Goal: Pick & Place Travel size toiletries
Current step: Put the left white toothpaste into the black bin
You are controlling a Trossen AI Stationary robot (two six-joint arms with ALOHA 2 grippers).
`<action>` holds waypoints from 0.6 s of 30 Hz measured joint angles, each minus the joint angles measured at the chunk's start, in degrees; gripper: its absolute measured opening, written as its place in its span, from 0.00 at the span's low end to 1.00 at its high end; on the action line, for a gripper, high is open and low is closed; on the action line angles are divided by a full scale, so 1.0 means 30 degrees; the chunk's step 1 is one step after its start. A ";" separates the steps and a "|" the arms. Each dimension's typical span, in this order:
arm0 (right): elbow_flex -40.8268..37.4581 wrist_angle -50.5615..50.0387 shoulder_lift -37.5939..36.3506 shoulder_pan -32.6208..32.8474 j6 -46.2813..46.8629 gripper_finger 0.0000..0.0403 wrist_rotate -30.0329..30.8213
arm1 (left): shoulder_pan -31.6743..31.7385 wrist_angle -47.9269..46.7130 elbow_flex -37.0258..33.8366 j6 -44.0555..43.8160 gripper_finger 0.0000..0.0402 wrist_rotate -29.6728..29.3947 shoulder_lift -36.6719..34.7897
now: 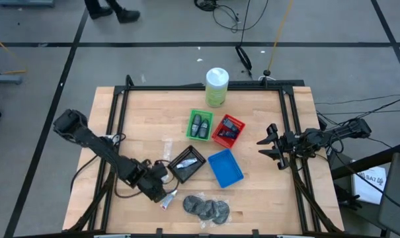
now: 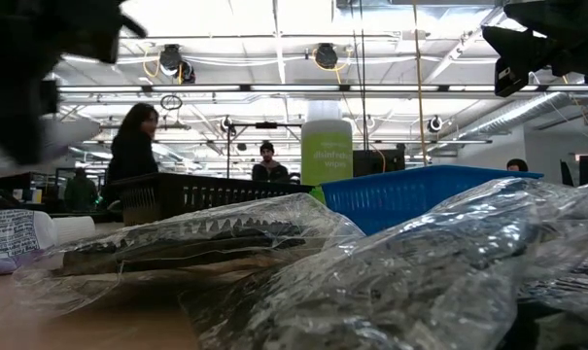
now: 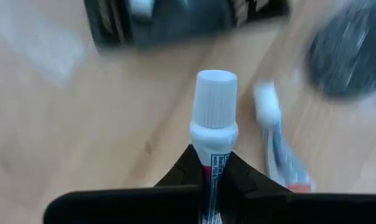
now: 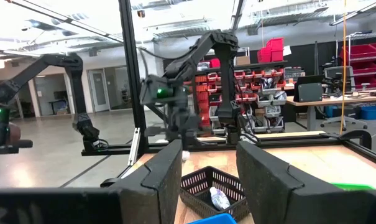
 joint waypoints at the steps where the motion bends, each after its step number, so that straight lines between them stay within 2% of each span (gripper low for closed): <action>1: -0.0001 0.0000 0.0000 0.0004 0.0000 0.35 0.0000 | 0.0116 0.0049 0.0000 0.0404 0.02 -0.0560 -0.0276; 10: -0.0001 0.0000 0.0000 0.0001 0.0000 0.35 0.0000 | 0.2276 0.1254 0.0036 0.4897 0.02 -0.3868 -0.1060; 18: 0.0000 -0.0004 0.0000 0.0000 0.0004 0.35 0.0000 | 0.4606 0.4716 0.0051 0.9645 0.02 -0.4111 -0.0941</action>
